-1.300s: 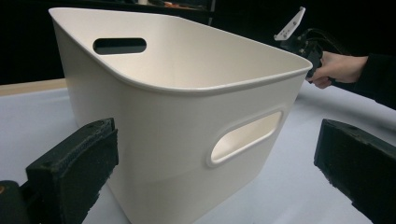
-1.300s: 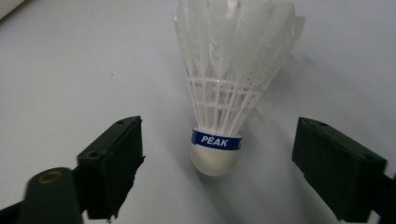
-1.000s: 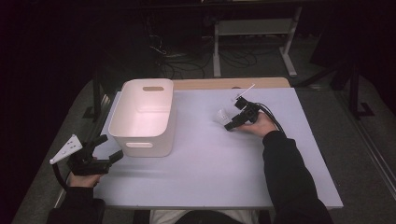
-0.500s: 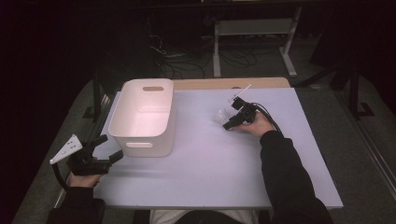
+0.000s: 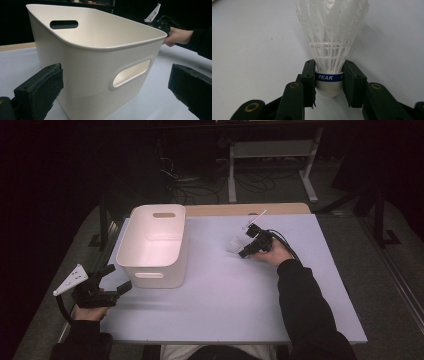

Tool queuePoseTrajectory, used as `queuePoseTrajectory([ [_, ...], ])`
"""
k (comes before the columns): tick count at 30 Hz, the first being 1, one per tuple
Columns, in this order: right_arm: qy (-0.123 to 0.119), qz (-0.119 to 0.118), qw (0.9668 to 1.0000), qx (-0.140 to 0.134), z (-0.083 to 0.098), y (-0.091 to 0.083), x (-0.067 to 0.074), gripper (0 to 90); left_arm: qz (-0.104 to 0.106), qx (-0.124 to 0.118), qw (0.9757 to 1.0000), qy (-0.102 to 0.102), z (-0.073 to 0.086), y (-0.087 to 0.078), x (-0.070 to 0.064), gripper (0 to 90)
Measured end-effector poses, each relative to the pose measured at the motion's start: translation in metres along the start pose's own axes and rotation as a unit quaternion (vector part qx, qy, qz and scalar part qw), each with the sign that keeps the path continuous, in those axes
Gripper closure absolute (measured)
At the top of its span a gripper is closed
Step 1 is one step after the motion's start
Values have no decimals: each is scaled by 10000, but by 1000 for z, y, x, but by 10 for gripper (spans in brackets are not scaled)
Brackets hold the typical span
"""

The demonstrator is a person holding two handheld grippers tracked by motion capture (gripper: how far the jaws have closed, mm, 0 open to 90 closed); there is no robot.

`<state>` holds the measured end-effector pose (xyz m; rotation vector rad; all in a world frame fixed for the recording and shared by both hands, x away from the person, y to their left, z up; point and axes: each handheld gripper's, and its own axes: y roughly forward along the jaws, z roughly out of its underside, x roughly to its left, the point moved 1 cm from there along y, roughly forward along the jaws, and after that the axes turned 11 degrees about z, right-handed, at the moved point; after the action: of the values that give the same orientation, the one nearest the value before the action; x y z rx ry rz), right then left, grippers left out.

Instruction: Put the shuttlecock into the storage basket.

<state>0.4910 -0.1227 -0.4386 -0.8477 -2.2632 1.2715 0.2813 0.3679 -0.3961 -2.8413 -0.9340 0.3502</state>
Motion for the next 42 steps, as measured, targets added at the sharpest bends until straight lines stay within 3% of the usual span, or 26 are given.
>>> queuePoseTrajectory([
  [23,64,56,9993,-373,-1,-35,-4,642,-5,-2,10000,-3,0,0,0,0],
  [29,9,77,9986,-527,-4,-56,-2,642,-11,-2,10000,-7,0,0,0,0],
  [42,-141,95,9975,-689,-17,-84,9,642,-14,-13,10000,-16,0,0,0,0],
])
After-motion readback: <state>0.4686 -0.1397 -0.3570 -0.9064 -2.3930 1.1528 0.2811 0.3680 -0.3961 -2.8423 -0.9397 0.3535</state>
